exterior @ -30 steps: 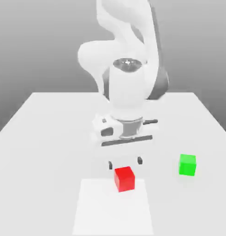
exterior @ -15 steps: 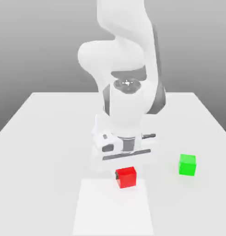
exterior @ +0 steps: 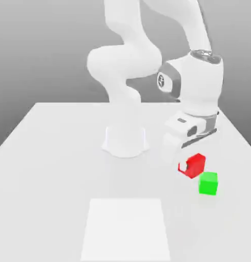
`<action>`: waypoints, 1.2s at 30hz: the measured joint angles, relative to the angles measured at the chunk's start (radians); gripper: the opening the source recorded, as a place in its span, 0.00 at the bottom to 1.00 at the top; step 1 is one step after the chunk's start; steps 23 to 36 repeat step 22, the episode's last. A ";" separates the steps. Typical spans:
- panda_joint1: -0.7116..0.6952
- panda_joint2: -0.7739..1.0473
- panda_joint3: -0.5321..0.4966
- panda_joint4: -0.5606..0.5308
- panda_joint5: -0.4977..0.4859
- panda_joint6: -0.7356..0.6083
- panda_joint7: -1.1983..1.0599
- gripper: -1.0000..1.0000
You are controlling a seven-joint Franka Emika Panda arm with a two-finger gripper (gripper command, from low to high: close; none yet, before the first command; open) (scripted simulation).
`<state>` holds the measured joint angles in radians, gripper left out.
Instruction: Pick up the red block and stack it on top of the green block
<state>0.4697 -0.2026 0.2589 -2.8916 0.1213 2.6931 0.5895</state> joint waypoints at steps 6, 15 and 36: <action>0.037 0.130 0.052 0.014 -0.065 0.114 0.054 0.00; 0.034 0.253 0.023 0.019 -0.190 0.227 0.142 1.00; 0.092 0.048 0.009 0.011 -0.027 0.036 0.028 1.00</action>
